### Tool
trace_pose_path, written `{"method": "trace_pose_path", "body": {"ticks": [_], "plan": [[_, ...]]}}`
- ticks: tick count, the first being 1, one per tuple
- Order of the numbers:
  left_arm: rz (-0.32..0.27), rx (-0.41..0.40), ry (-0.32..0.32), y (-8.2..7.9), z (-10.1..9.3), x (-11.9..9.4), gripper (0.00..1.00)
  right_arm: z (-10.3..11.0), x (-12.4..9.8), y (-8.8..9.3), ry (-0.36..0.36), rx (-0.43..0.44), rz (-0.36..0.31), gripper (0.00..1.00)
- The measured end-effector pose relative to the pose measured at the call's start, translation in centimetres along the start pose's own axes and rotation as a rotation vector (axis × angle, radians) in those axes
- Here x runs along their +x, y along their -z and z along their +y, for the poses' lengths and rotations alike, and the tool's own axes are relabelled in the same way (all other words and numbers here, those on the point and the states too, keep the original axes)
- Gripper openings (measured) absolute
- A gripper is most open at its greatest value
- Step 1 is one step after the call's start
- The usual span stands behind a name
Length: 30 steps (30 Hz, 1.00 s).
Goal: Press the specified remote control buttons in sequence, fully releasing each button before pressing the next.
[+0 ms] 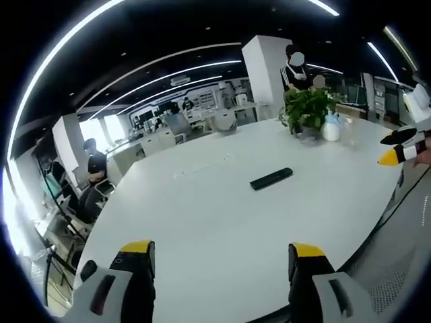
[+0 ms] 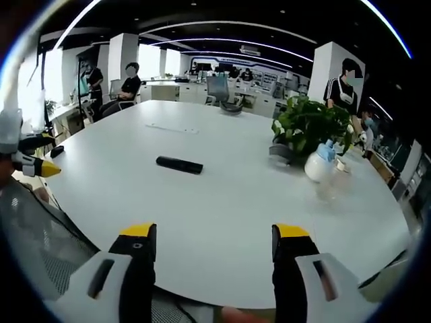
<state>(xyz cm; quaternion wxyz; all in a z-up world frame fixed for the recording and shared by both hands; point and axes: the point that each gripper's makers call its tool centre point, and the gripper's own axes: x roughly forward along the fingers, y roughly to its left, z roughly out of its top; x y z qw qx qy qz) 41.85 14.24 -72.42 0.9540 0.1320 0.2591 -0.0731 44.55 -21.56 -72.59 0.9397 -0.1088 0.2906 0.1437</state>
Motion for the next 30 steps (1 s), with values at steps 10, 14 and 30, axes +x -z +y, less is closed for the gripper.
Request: {"method": "trace_pose_path", "body": {"ticks": [10, 14, 30], "plan": [[0.022, -0.019, 0.061, 0.0, -1.1, 0.3, 0.77, -0.3, 0.1, 0.1, -0.008, 0.033, 0.004, 0.72], [0.0, -0.047, 0.108, -0.6, -1.6, 0.3, 0.71, 0.0, 0.1, 0.0, -0.021, 0.034, 0.0, 0.71], [0.105, 0.178, 0.323, -2.5, -4.4, 4.8, 0.62, -0.2, 0.2, 0.2, -0.031, 0.069, 0.009, 0.61]]}}
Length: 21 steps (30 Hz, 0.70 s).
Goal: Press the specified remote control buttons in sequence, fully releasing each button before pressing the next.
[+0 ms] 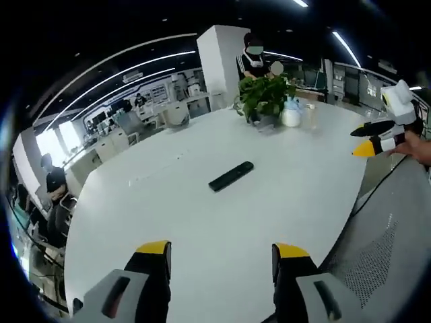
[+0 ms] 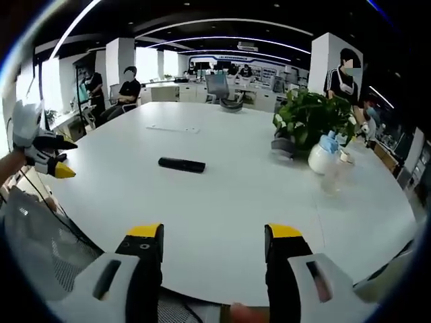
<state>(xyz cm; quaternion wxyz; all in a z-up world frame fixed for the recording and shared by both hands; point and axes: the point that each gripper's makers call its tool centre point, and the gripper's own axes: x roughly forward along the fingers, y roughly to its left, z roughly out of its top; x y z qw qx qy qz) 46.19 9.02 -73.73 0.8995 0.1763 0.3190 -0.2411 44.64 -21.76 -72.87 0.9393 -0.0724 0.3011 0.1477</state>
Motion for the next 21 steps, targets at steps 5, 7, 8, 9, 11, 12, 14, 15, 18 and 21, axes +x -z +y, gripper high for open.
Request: {"method": "trace_pose_path", "body": {"ticks": [5, 7, 8, 9, 11, 12, 14, 15, 18, 21], "plan": [[0.008, 0.054, 0.055, -1.4, 0.0, 1.6, 0.62, -0.3, 0.0, 0.2, 0.022, 0.003, 0.009, 0.59], [0.016, 0.06, 0.075, -2.0, 0.2, 2.2, 0.62, -0.6, 0.0, 0.2, 0.037, 0.004, 0.011, 0.6], [0.018, 0.066, 0.082, -2.2, 0.3, 2.5, 0.61, -0.8, 0.0, 0.2, 0.043, 0.007, 0.008, 0.6], [0.016, 0.077, 0.089, -2.6, 0.4, 2.8, 0.61, -0.9, 0.0, 0.2, 0.044, 0.014, 0.009, 0.59], [0.011, 0.098, 0.096, -3.4, 0.7, 3.3, 0.59, -1.0, 0.0, 0.3, 0.044, 0.022, 0.014, 0.59], [0.01, 0.102, 0.099, -3.6, 0.8, 3.5, 0.58, -1.0, 0.0, 0.4, 0.047, 0.022, 0.018, 0.58], [0.009, 0.116, 0.113, -4.3, 0.9, 4.0, 0.57, -0.9, 0.1, 0.5, 0.047, 0.023, 0.024, 0.58], [0.009, 0.122, 0.119, -4.5, 1.0, 4.3, 0.57, -0.9, 0.1, 0.5, 0.046, 0.023, 0.028, 0.58], [0.024, 0.16, 0.141, -5.0, 1.2, 5.3, 0.56, -1.0, 0.2, 0.7, 0.048, 0.02, 0.039, 0.57], [0.029, 0.182, 0.16, -5.5, 1.4, 6.1, 0.56, -1.2, 0.2, 0.8, 0.059, 0.026, 0.043, 0.56]]}}
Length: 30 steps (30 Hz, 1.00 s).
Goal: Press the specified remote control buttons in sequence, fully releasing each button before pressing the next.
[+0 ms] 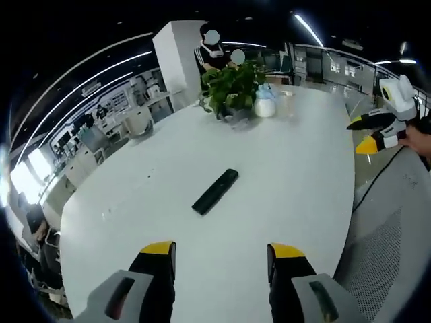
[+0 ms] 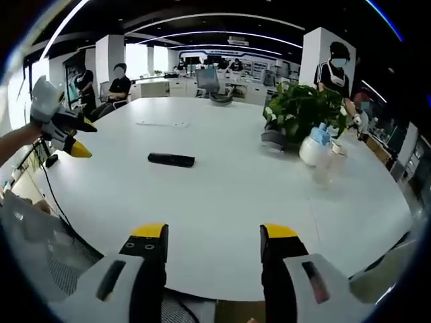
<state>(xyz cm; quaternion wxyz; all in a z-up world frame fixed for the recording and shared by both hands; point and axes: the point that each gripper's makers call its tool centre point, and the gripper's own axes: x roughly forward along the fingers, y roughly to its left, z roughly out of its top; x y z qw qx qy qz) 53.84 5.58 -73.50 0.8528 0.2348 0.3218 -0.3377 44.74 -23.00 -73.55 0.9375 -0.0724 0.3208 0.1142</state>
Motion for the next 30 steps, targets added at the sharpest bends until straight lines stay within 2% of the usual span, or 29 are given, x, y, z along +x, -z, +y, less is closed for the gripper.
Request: {"method": "trace_pose_path", "body": {"ticks": [5, 10, 13, 19, 30], "plan": [[0.004, 0.015, 0.016, -0.8, 0.7, 1.1, 0.56, -0.1, 0.1, 0.3, 0.005, 0.005, 0.015, 0.55], [-0.017, 0.017, 0.038, -2.2, 1.2, 1.9, 0.56, -0.2, 0.1, 0.4, 0.013, -0.004, 0.022, 0.54], [-0.012, 0.061, 0.035, -2.9, 1.7, 2.5, 0.55, -0.3, 0.1, 0.5, 0.018, -0.002, 0.025, 0.54], [-0.01, 0.089, 0.058, -4.2, 2.3, 4.0, 0.5, -0.5, 0.1, 0.6, 0.031, 0.001, 0.032, 0.54], [0.046, 0.169, 0.102, -4.9, 2.6, 7.9, 0.45, -0.7, 0.2, 0.9, 0.039, -0.007, 0.051, 0.53]]}}
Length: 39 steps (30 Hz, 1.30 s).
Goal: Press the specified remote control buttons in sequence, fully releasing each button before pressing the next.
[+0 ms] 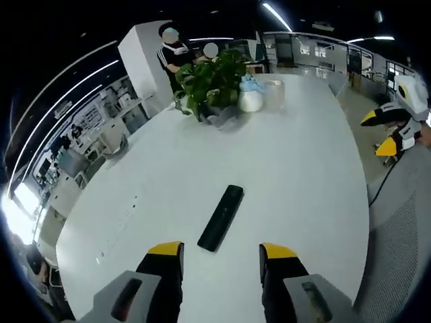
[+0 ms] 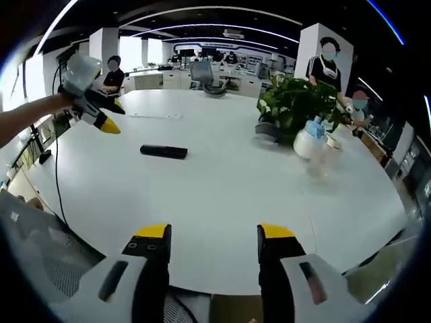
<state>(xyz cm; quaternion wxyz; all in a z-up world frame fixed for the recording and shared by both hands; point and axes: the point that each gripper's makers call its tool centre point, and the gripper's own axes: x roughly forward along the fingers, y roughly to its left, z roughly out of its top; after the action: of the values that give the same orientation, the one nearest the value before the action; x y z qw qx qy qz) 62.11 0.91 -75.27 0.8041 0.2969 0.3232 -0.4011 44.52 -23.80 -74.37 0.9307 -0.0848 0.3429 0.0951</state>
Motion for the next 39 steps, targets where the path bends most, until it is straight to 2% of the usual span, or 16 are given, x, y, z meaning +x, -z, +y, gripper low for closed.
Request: {"method": "trace_pose_path", "body": {"ticks": [14, 19, 23, 24, 27, 33, 39], "plan": [[0.041, 0.043, 0.095, -0.2, 0.7, 4.4, 0.45, -0.1, 0.3, 0.7, 0.005, -0.009, 0.043, 0.5], [0.057, 0.075, 0.131, -0.1, 1.0, 5.8, 0.41, -0.1, 0.5, 1.0, 0.005, -0.015, 0.061, 0.49], [0.085, 0.094, 0.165, 0.3, 1.1, 7.1, 0.38, 0.0, 0.6, 1.2, 0.001, -0.019, 0.073, 0.49], [0.111, 0.102, 0.186, 0.7, 0.8, 7.4, 0.38, 0.0, 0.7, 1.3, -0.001, -0.021, 0.076, 0.49], [0.12, 0.122, 0.188, 0.7, 1.0, 8.0, 0.37, 0.3, 0.7, 1.4, -0.011, -0.027, 0.084, 0.49], [0.16, 0.145, 0.247, 1.4, 0.6, 9.3, 0.36, 0.4, 0.8, 1.6, -0.019, -0.033, 0.095, 0.48], [0.204, 0.158, 0.264, 2.2, 1.0, 10.5, 0.36, 0.5, 0.8, 1.7, -0.024, -0.035, 0.104, 0.47]]}}
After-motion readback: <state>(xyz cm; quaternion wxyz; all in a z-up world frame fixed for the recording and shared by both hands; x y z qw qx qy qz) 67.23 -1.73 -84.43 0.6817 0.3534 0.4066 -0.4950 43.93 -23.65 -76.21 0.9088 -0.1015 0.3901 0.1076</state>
